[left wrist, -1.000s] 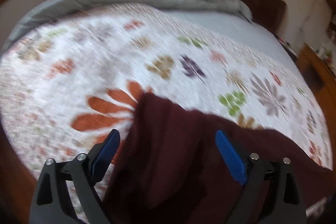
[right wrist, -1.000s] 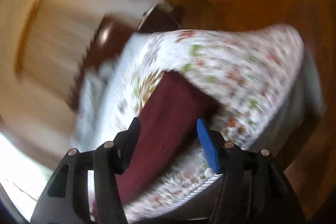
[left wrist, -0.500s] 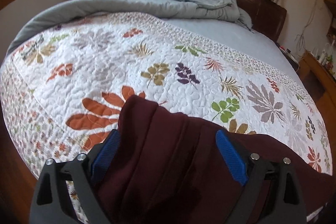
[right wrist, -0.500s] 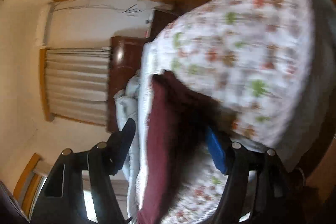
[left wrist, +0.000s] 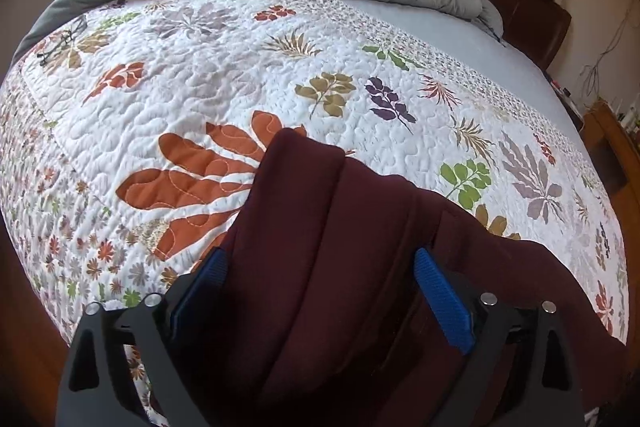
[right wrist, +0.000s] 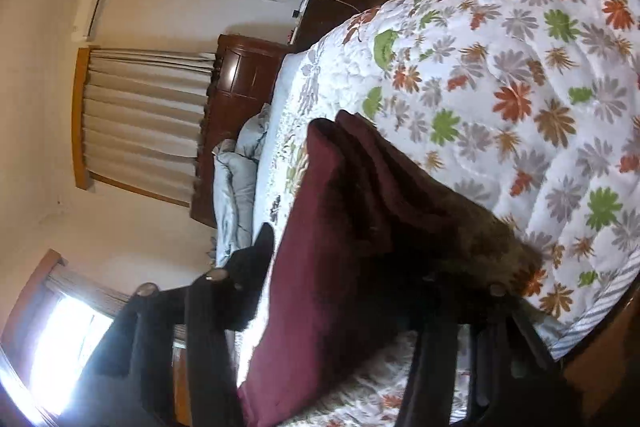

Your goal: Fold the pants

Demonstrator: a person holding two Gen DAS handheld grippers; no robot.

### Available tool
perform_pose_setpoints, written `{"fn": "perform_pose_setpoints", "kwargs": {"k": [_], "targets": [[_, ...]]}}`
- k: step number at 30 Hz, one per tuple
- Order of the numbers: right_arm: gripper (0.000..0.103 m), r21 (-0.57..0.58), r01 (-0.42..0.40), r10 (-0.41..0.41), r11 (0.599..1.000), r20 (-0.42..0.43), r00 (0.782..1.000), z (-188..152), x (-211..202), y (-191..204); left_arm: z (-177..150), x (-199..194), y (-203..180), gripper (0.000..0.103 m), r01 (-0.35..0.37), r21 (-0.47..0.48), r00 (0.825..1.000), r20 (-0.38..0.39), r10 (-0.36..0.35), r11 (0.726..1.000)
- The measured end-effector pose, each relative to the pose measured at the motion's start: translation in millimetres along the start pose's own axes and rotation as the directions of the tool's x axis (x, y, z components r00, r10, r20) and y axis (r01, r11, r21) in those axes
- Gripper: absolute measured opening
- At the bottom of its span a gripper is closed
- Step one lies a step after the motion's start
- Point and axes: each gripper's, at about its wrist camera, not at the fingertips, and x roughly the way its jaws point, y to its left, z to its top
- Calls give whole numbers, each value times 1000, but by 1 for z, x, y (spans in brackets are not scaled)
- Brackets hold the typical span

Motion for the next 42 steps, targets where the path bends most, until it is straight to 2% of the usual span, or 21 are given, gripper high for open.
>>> {"fn": "perform_pose_setpoints", "kwargs": {"k": [5,8,15,20,21,22,25,34,42], "targets": [[28,15,32,-32,999,0,999,-2,-4,-8,0,4,3,98,16,12,1000,-11,-16,1000],[23,3,65,-65,998,10,998,-2,-1,-2,-1,3,4,98,30,14,1000,-10,-30,999],[29,-21,114,-114,993,17,993,0,6,15,0,0,6,97,58,10,998,-8,-58,998],[36,14,127,-128,992,27,991,0,6,8,1,0,8,97,70,3,997,-7,-70,998],[34,17,131,-131,991,32,991,-2,2,5,0,0,8,97,72,2,997,-7,-72,997],[23,20,132,-133,991,34,991,-3,1,4,0,0,8,97,72,1,997,-6,-72,997],[19,4,145,-145,989,43,989,-5,-2,3,0,0,8,97,70,1,997,-6,-70,998],[18,-119,204,-196,972,76,978,-5,3,46,0,-2,10,97,86,-12,996,-4,-86,996],[18,-267,277,-255,923,115,960,-13,7,100,1,-6,19,97,122,-50,992,9,-122,991]]}}
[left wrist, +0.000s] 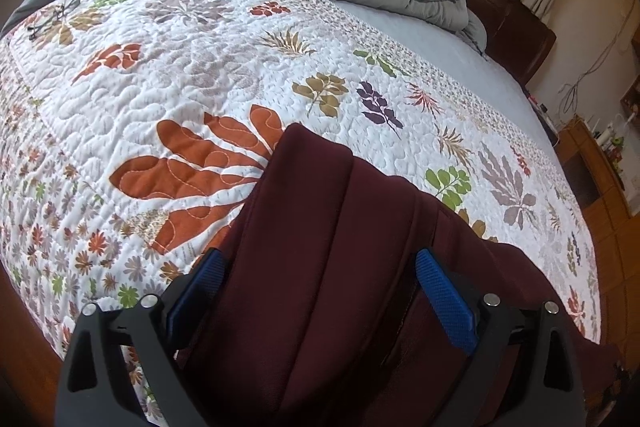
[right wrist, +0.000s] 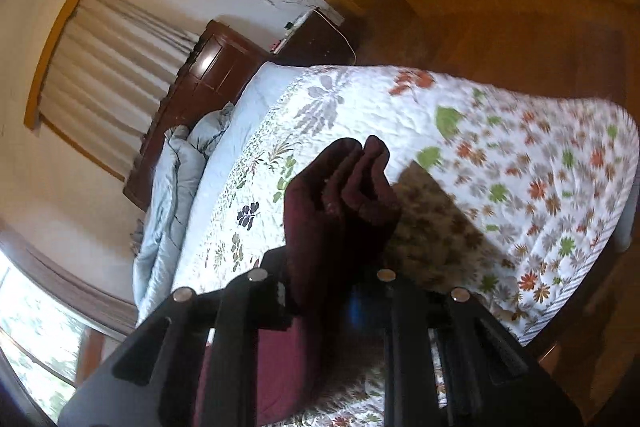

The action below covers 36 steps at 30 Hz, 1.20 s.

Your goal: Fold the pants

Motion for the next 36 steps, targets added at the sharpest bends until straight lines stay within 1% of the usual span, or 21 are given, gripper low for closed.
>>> {"fn": "perform_pose_setpoints", "kwargs": {"k": [6,9,14,17,27,36], "targets": [[18,-103,33,-30,994,24,999,-1,-9,36,-1,-3,2,97,25,-8,1000,6,-25,1000],[18,-168,55,-49,984,37,998,-3,-13,58,-1,-6,5,97,40,-19,999,15,-39,999],[18,-280,83,-69,956,62,996,-9,-18,97,-2,-6,10,97,60,-30,998,15,-60,998],[18,-326,101,-82,940,70,994,-13,-19,117,-2,-8,12,97,76,-33,997,22,-75,997],[18,-420,117,-88,900,89,992,-28,-24,164,-2,-13,17,97,106,-42,994,37,-105,993],[18,-457,100,-68,884,85,994,-37,-24,190,-3,-18,24,97,117,-56,992,46,-114,992]]}}
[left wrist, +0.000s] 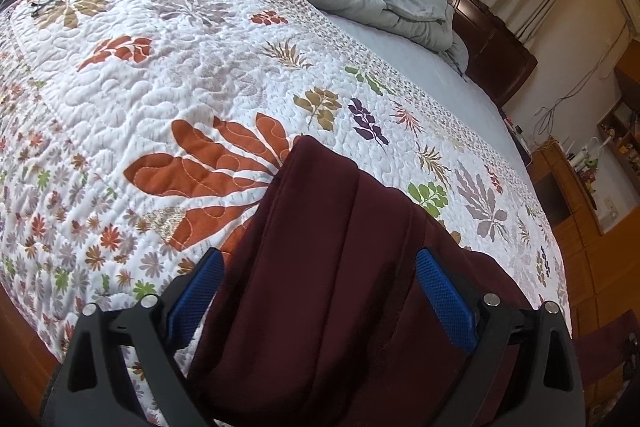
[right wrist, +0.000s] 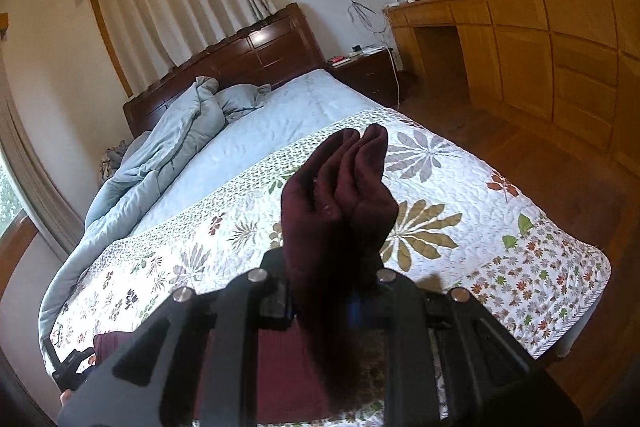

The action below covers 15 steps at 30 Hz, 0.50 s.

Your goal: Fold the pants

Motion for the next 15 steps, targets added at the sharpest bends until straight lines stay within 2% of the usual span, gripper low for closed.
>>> {"fn": "perform_pose_setpoints", "kwargs": {"k": [15], "targets": [[18,-78,-45,45,996,-9,999,0,1,47,-2,-10,12,97,28,-38,1000,12,-27,999]]}}
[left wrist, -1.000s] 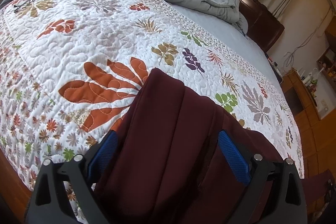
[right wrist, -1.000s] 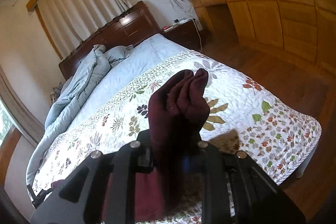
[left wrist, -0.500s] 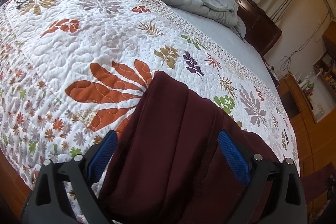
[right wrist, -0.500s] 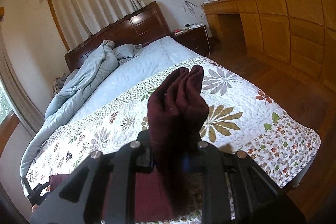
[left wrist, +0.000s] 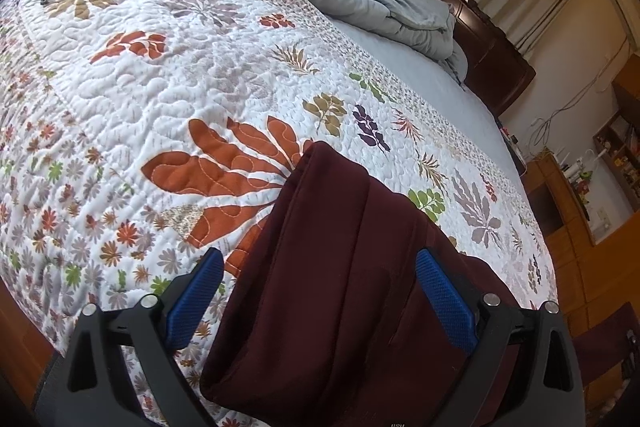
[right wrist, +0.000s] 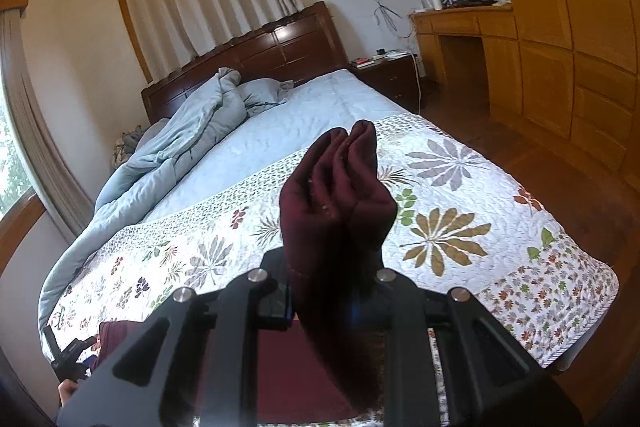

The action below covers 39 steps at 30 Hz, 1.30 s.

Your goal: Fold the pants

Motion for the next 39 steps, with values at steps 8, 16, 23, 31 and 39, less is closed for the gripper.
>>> {"fn": "perform_pose_setpoints", "kwargs": {"k": [8,16,23,31,39], "targets": [[18,-49,-12,11,999,-12,1000,1,5,27,1,-3,6,97,20,-17,1000,2,-20,1000],[18,-85,-30,27,996,-30,999,0,10,51,1,-5,11,97,51,-40,999,-4,-51,998],[18,-120,-42,36,992,-52,998,-3,17,73,1,-7,11,97,86,-43,996,-12,-87,995],[18,-166,-54,40,985,-86,995,-9,28,99,1,-12,20,97,122,-83,992,0,-123,989],[18,-232,-68,39,970,-129,991,-18,41,132,2,-14,25,97,159,-101,987,2,-160,982]]}}
